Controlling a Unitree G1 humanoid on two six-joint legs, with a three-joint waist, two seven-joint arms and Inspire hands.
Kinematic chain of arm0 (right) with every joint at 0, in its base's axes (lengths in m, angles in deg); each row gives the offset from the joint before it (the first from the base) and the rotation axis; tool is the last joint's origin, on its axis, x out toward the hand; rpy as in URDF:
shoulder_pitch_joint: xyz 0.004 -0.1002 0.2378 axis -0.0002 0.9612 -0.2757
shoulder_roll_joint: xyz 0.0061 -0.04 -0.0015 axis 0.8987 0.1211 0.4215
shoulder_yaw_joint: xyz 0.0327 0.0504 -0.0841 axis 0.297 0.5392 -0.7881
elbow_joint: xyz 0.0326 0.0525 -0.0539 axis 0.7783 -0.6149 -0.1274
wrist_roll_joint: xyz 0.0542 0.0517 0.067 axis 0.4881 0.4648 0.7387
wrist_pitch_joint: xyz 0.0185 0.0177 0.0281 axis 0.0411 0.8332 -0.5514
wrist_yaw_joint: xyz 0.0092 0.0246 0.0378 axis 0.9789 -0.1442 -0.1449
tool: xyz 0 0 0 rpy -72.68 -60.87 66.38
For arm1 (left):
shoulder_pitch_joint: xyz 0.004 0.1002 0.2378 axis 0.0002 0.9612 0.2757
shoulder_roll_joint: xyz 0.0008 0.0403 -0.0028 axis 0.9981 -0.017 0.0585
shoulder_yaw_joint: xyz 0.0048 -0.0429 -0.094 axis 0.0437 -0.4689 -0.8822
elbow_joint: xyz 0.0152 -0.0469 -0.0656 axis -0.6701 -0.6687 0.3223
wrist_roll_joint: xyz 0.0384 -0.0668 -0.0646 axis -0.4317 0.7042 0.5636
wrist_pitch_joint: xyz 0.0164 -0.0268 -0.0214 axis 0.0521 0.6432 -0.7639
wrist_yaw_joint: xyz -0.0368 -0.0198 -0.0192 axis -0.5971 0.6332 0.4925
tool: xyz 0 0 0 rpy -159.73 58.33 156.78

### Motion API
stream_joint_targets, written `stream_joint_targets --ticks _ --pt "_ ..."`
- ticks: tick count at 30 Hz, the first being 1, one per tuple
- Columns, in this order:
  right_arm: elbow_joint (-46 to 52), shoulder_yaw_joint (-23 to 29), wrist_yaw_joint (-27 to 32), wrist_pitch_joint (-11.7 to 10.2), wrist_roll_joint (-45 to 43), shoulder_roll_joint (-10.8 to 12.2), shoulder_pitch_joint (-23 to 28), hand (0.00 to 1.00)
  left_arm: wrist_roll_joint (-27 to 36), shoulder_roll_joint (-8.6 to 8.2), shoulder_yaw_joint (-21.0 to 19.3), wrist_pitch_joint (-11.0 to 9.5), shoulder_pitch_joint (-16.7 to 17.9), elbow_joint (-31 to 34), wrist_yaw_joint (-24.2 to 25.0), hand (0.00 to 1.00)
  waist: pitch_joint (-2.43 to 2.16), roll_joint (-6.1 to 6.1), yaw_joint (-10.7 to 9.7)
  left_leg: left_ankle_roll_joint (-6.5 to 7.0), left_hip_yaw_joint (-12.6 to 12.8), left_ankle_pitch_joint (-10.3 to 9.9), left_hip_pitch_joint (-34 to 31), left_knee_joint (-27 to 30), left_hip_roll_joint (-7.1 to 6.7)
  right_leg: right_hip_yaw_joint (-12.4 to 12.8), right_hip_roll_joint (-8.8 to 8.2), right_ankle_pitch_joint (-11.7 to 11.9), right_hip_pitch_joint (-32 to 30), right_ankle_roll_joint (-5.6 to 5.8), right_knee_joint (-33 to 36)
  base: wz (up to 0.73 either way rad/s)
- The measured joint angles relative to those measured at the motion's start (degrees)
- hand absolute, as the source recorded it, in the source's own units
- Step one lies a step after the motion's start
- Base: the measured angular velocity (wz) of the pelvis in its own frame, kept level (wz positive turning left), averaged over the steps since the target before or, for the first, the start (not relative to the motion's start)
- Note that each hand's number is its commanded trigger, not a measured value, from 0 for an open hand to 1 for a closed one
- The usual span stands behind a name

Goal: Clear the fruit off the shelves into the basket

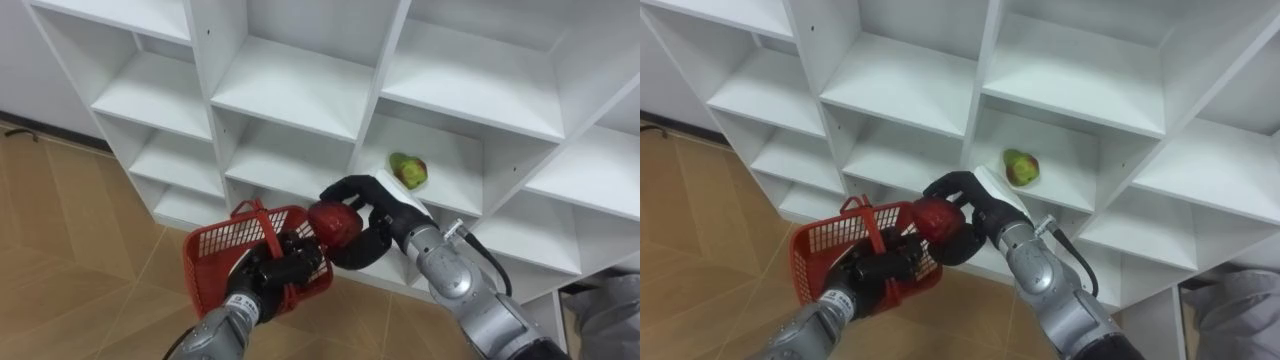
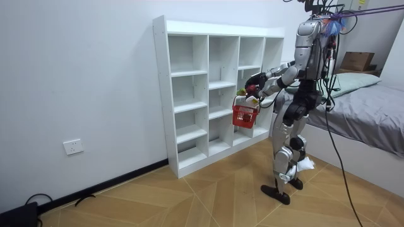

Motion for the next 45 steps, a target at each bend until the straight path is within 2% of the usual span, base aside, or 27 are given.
stream_joint_targets --ticks 8,15,21,28,36,40,45 --pt "-3.71 -0.01 -1.38 0.34 -2.05 0.31 0.09 1.0 -1.12 -0.03 -0.28 -0.06 0.09 0.04 0.86 1.0 -0.13 -0.29 0.25 0.0 -0.03 0.0 -0.29 0.3 0.02 -0.01 0.05 0.0 -0.06 -0.01 0.01 0.0" --pt "-8.35 -0.02 -2.0 0.44 -2.69 2.09 -0.08 1.0 -1.08 -0.03 0.85 -0.06 0.08 -0.04 3.35 1.0 -0.11 -0.27 0.22 0.0 -0.26 -0.01 -0.51 0.36 -0.03 -0.4 0.07 0.0 -0.04 0.0 -0.07 0.02" --pt "-11.37 -0.05 -2.08 0.55 -2.68 2.59 -0.08 1.0 -1.08 -0.05 2.71 -0.04 0.09 -0.06 4.8 1.0 0.05 -0.04 0.31 0.01 -0.7 -0.02 -1.2 0.52 -0.05 -0.79 0.05 -0.02 -0.35 0.0 -0.15 0.03" --pt "-12.01 -0.04 -2.04 0.55 -2.67 2.56 -0.25 1.0 -1.08 -0.24 4.21 -0.03 0.11 -0.22 6.62 1.0 0.45 0.51 0.44 0.01 -0.81 -0.02 -2.12 0.56 -0.09 -0.79 -0.08 -0.06 -1.29 -0.02 -0.11 0.0" --pt "-14.67 -0.04 -1.99 0.59 -2.58 3.19 -2.59 1.0 -1.04 -0.27 4.52 -0.03 0.08 -0.73 9.43 1.0 0.7 0.07 0.36 0.01 -0.87 -0.01 -2.8 0.84 -0.08 -0.8 -0.09 -0.28 -1.99 -0.05 0.17 0.0" --pt "-16.65 -0.04 -1.87 0.73 -2.51 4.31 -4.21 1.0 -1.03 -0.21 5.92 -0.01 0.06 -0.73 9.72 1.0 0.85 -0.24 0.41 0.01 -0.98 -0.01 -2.98 0.9 -0.11 -0.82 -0.06 -0.28 -2.11 -0.05 0.07 0.0" --pt "-16.64 -0.03 -1.76 1.08 -2.7 4.39 -4.87 1.0 -0.74 -0.17 6.24 -0.01 0.05 -0.57 9.81 1.0 0.9 -0.63 0.35 0.01 -1.0 -0.01 -3.07 0.91 -0.15 -0.92 -0.1 -0.36 -2.12 -0.03 -0.01 0.0"
